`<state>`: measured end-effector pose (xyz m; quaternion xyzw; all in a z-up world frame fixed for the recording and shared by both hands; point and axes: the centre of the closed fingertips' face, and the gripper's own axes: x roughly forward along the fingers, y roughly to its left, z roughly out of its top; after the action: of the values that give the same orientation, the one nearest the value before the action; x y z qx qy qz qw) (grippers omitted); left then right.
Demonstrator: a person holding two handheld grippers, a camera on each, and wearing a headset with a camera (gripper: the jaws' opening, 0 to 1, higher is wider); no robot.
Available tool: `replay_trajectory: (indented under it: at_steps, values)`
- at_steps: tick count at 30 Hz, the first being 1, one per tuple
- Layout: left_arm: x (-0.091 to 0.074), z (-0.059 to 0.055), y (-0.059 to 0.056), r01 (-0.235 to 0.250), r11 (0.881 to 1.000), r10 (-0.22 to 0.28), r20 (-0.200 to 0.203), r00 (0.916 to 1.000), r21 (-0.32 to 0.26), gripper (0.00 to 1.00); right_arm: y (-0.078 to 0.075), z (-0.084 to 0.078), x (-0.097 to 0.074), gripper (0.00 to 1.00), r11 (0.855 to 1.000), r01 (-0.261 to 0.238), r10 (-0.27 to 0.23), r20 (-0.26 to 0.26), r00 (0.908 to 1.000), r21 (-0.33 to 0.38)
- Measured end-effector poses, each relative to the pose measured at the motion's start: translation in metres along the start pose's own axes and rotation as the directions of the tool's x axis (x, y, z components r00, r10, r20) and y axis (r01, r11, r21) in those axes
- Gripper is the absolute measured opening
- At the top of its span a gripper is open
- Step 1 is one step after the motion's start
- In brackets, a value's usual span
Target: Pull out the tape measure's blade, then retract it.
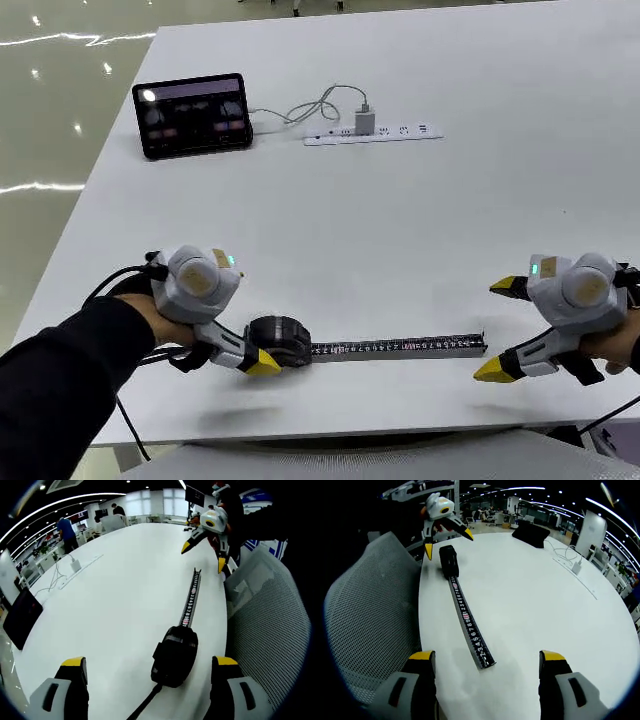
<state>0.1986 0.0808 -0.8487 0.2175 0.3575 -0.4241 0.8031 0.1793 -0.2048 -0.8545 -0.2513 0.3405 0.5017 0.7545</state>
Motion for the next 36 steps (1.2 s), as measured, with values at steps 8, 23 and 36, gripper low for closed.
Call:
replay_trajectory:
  at_steps: [8,23,36]
  values:
    - [-0.038,-0.007,0.007,-0.114,0.965,0.162,0.193,0.9678,-0.236,1.0,-0.007,0.003,-0.026,0.92,0.985,0.148,-0.158,0.109,0.9815,0.092]
    - [-0.083,-0.053,0.02,-0.276,0.873,0.367,0.168,0.915,-0.402,1.0,-0.005,-0.045,-0.082,1.0,0.91,0.324,-0.366,0.134,0.9211,0.259]
    - [-0.079,-0.058,-0.002,-0.27,0.884,0.345,0.141,0.9279,-0.382,1.0,0.002,-0.074,-0.103,1.0,0.879,0.335,-0.381,0.078,0.9213,0.338]
